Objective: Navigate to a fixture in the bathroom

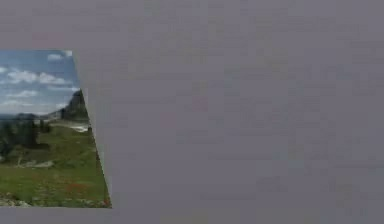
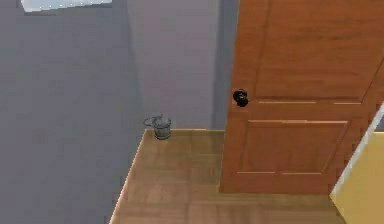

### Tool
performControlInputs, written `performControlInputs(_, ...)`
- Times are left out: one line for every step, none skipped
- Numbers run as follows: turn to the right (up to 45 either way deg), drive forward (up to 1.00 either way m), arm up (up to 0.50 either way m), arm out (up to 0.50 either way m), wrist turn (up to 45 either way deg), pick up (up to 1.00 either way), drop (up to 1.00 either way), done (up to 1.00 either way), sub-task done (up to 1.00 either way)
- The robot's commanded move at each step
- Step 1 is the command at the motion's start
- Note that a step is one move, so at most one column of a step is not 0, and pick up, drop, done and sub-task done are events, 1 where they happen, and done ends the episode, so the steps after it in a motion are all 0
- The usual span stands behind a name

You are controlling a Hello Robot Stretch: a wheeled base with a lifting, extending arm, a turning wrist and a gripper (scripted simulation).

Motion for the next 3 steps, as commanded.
performControlInputs(30.0, 0.0, 0.0, 0.0, 0.0, 0.0, 0.0, 0.0, 0.0)
performControlInputs(0.0, 0.05, 0.0, 0.0, 0.0, 0.0, 0.0, 0.0, 0.0)
performControlInputs(-45.0, 0.0, 0.0, 0.0, 0.0, 0.0, 0.0, 0.0, 0.0)
